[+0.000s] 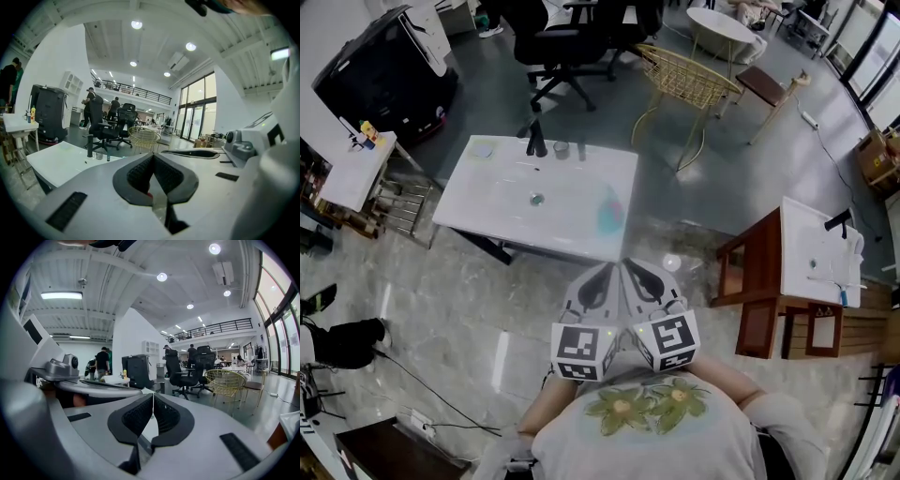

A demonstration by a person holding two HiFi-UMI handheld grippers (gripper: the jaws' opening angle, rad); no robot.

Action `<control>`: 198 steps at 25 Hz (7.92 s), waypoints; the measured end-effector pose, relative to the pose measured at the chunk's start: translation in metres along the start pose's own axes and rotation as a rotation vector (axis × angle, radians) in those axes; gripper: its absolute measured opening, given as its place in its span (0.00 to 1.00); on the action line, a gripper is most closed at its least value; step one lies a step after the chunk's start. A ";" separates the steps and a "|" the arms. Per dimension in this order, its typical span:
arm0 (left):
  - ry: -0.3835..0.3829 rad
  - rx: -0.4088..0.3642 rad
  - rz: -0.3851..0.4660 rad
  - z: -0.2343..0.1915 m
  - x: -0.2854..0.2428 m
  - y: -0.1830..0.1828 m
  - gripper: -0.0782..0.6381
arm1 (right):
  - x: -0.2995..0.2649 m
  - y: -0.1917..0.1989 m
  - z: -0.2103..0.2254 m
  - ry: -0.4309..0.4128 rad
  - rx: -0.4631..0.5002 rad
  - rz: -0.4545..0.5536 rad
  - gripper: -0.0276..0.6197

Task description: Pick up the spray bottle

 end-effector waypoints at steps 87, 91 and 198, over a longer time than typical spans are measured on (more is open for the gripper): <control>0.153 0.028 -0.106 -0.054 -0.106 0.002 0.12 | -0.082 0.001 0.062 0.147 -0.122 -0.045 0.08; 0.152 0.025 -0.120 -0.056 -0.110 0.005 0.12 | -0.088 0.002 0.066 0.140 -0.132 -0.047 0.08; 0.022 0.100 -0.329 -0.116 -0.162 0.039 0.12 | -0.183 0.063 0.100 0.045 0.008 -0.399 0.18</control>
Point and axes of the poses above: the fingertips, and each gripper's own axes: x backward along the fingers, z to its right, y out of its underside, the point moved 8 cm from there along x, backward along the fingers, and after that the axes turned 6 degrees about -x, right-handed, at the moved point
